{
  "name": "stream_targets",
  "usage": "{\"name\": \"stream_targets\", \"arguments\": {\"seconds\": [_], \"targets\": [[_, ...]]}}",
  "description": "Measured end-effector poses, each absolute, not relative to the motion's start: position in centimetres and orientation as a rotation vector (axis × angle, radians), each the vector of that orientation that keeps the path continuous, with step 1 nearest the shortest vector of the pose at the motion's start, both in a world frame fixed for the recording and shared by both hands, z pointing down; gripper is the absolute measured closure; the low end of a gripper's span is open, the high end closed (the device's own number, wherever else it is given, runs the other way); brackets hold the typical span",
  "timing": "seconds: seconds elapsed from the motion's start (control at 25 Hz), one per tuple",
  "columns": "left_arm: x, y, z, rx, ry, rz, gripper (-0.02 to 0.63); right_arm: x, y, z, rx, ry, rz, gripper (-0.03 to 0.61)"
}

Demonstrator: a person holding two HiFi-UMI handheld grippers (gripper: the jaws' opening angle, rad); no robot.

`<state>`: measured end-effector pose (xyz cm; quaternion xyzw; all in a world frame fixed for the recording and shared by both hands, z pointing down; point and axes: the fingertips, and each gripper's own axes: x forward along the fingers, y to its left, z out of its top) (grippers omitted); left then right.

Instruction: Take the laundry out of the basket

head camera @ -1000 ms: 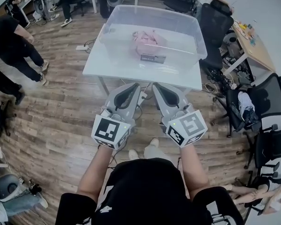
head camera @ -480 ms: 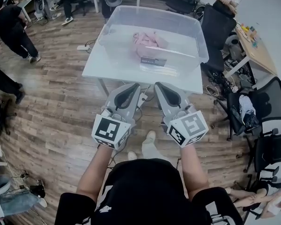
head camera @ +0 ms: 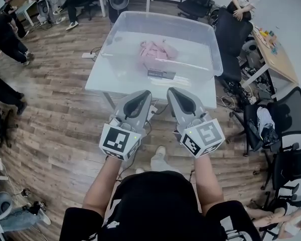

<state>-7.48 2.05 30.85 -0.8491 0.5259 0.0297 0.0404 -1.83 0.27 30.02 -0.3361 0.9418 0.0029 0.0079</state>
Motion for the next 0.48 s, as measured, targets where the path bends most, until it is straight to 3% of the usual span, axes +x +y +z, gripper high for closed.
{"name": "stream_targets", "arguments": {"seconds": [0.48], "targets": [[-6.0,-4.0,31.1,-2.583,1.636,0.075,0.604,-1.1,-6.1,30.3,-0.998,2.952,0.004,0.579]]}}
